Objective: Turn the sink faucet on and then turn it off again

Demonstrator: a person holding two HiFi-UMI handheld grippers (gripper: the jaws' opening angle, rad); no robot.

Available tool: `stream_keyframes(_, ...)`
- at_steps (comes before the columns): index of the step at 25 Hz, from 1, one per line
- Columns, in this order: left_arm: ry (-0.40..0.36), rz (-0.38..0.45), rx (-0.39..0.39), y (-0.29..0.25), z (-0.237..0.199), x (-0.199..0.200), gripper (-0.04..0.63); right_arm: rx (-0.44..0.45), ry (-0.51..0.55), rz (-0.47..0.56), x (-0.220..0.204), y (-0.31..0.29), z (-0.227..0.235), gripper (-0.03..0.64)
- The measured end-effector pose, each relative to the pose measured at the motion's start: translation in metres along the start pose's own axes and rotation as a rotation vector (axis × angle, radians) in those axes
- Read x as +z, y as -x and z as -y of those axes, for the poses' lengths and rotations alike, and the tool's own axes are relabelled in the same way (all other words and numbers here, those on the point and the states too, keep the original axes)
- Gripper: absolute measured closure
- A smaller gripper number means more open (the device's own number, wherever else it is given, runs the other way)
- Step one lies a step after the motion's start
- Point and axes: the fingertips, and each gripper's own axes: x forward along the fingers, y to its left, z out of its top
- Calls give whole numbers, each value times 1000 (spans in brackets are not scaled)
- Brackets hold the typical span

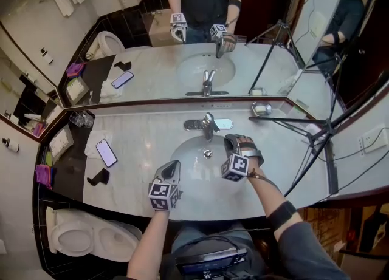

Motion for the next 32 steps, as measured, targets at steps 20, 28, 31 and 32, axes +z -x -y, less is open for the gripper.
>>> stream_keyframes(20,-42,38,-45,9,-2,22,607,-50,-754,81,-52,99,-4,600)
stream_keyframes(28,-36,35,-34,17,-6,19,607,-57,-919,93,-77,129,-15,600)
stream_keyframes(31,-28,31,-32,19,-6,15,607,-49,-933,91,-83,130,-22,600)
stream_keyframes(32,-25,29,-33,20,-5,13,607,-45,-936,90,-84,131,-25,600)
